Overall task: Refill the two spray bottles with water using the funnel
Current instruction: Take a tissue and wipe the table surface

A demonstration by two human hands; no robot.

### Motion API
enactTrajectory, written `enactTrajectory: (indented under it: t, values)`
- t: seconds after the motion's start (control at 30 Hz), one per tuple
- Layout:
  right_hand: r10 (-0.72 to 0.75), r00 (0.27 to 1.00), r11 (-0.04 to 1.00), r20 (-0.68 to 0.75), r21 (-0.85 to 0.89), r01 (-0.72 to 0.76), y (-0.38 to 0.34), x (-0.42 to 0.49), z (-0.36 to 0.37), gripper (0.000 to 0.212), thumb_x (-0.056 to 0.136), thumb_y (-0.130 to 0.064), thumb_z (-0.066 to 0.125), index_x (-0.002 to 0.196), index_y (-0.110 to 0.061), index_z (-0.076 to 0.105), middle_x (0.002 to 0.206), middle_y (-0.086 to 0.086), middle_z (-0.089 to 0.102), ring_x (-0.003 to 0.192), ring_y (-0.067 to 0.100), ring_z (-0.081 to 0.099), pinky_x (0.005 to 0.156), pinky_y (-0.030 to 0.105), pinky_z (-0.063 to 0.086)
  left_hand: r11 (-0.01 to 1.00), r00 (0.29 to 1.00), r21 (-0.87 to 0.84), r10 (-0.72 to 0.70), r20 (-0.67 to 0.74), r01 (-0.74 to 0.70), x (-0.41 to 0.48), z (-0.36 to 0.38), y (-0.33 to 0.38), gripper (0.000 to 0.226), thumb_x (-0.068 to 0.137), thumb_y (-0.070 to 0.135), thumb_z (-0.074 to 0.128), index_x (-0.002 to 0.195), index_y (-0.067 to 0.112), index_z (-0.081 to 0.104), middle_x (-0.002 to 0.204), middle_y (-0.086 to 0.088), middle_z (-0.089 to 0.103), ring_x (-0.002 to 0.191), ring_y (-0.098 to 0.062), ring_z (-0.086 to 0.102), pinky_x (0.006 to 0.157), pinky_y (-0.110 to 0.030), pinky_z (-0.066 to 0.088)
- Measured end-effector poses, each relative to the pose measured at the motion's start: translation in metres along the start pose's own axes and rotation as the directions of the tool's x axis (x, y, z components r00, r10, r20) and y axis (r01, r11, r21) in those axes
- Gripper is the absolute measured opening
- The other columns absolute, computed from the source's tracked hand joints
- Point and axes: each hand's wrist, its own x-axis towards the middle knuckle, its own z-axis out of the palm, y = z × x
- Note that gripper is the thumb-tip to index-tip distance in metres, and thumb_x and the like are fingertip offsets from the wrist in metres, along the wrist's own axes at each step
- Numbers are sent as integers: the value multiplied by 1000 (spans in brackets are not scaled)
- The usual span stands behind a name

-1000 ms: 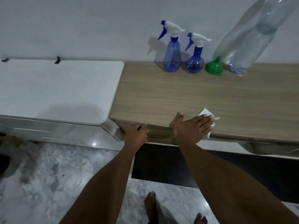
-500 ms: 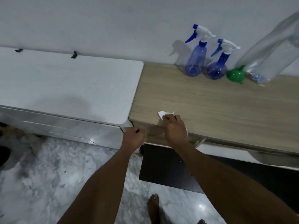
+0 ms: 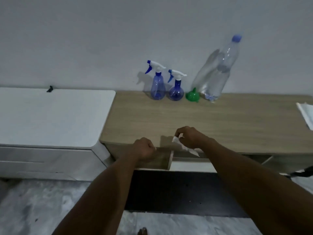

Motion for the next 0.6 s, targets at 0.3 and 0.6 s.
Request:
enactTrajectory:
  t: [0.3,0.6]
  values:
    - [197,962,980,-189,63,-188,120,-122,-125,22,91,-23,62,95,-8,78,100,13,74,88,25,66,75,31,52,956,976,201,216,14,-215,-11,53,194,21,88,32,64,98,17,74,107,-6,71,99,-24,63,91,-33,52]
    - [404,846,902,-347,306,-305,239,-260,-209,30,95,-14,54,85,12,67,81,19,64,69,29,65,70,41,62,833,857,203,505,104,-515,-20,146,379,20,90,31,63,97,16,75,105,-6,73,97,-23,65,89,-33,53]
